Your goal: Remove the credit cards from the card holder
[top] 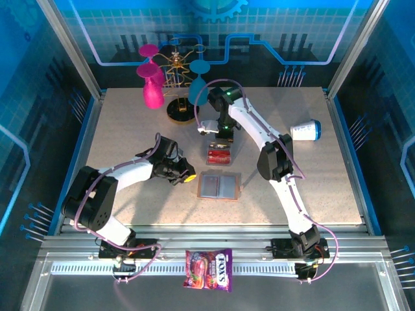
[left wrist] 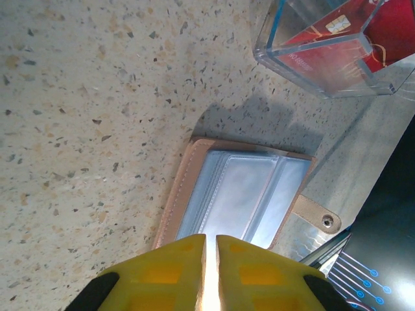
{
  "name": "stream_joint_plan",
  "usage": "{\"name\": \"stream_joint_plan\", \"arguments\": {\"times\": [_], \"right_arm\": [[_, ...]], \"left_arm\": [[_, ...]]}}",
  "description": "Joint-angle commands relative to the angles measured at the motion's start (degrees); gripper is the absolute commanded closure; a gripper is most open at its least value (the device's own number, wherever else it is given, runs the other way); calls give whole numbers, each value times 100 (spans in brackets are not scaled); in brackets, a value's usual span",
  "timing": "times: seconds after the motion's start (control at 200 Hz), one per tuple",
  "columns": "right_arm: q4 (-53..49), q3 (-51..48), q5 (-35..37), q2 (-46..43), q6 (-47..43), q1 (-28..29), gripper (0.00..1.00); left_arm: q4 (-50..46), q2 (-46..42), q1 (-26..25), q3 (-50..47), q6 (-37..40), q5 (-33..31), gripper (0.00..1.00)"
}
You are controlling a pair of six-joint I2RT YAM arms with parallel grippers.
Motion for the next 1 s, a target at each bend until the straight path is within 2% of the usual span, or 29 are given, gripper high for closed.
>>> {"name": "stream_joint_plan", "arguments": {"times": [0.0, 0.065, 0.145, 0.195, 0.375, 0.996], "right_arm": [[-264, 77, -197, 189, -100, -51, 100], [-264, 60, -202, 221, -100, -52, 100], [-231, 63, -172, 241, -76, -60, 96], [-181, 67, -114, 243, -46, -62, 90], [92, 59, 78, 155, 125, -136, 83], [603, -168, 427, -242, 467, -140, 76]], "left_arm": [[-134, -66, 73, -85, -72, -41, 87], [-136, -56, 78, -79, -73, -46, 86], [-149, -35, 82, -66, -71, -42, 87], [-146, -10, 82, -49, -71, -33, 86], [-127, 30, 84, -27, -80, -34, 86], [-55, 113, 85, -2, -64, 45, 87]]}}
